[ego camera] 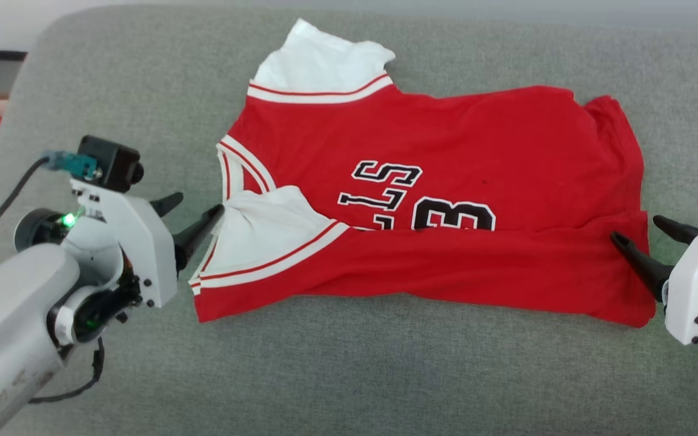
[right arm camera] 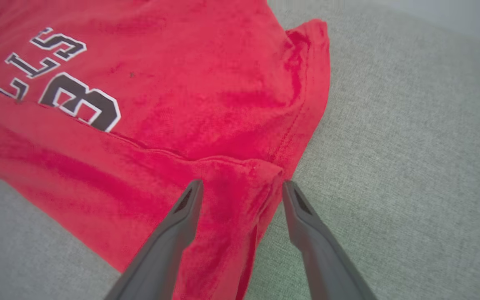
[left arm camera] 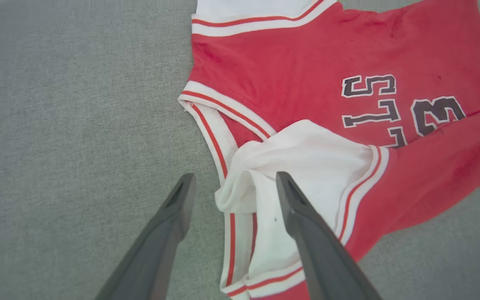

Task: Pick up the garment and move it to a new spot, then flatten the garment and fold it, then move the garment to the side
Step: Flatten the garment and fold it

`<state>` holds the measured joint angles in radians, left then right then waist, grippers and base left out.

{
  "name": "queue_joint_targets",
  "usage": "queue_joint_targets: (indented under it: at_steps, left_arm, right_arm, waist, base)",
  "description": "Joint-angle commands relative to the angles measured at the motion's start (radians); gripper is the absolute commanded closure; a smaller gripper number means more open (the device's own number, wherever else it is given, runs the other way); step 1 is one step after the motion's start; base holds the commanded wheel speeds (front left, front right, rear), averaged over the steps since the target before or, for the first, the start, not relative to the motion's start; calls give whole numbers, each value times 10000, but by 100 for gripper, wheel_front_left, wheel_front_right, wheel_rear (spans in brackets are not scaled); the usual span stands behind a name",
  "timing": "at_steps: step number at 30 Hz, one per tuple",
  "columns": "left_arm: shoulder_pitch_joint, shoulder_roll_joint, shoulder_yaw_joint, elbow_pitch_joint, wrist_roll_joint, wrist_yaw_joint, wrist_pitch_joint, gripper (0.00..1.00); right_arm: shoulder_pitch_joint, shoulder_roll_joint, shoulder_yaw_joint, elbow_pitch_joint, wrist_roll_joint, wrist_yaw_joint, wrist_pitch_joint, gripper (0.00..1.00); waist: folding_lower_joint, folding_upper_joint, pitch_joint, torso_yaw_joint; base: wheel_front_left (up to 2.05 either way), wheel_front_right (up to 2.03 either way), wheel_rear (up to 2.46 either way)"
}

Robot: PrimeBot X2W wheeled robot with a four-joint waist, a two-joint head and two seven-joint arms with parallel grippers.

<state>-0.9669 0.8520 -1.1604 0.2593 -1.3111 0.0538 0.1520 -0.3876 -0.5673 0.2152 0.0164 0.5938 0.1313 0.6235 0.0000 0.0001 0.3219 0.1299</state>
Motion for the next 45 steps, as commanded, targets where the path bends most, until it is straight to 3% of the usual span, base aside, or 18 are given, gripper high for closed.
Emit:
queue_joint_targets:
  at_steps: [1, 12, 19, 28, 35, 45]
  left_arm:
    - [219, 121, 65, -147, -50, 131, -192, 0]
    - [1196, 811, 343, -1637, -626, 1127, -763, 0]
    - [1698, 1269, 483, -2229, -1564, 1697, -245, 0]
    - [1679, 1254, 505, -1671, -3209, 2139, 1738, 0]
    - [1524, 1262, 260, -1070, -3701, 2530, 3063, 0]
    - [1474, 810, 31, 194, -3886, 2380, 3803, 0]
  right_arm:
    - [180, 86, -95, -98, -100, -11, -106, 0]
    - [921, 433, -730, -1295, -789, -11, -2132, 0]
    - [1681, 1005, -1158, -2126, -1282, -11, -3365, 0]
    - [2526, 1886, -1642, -2906, -1600, -11, -3284, 0]
    - [2748, 2222, -1841, -3114, -1662, -11, -3223, 0]
    - [2790, 2414, -1969, -3063, -1476, -11, -3046, 0]
  waist:
    - [0, -1, -250, 63]
    - [0, -1, -938, -1]
    - [0, -1, -1037, -426]
    - [0, -1, -926, -1181]
    - [0, -1, -754, -1650]
    - [0, -1, -545, -1800]
  base:
    - [0, 0, 0]
    - [0, 0, 0]
    - [0, 0, 0]
    - [0, 0, 0]
    - [0, 0, 0]
    - [0, 0, 0]
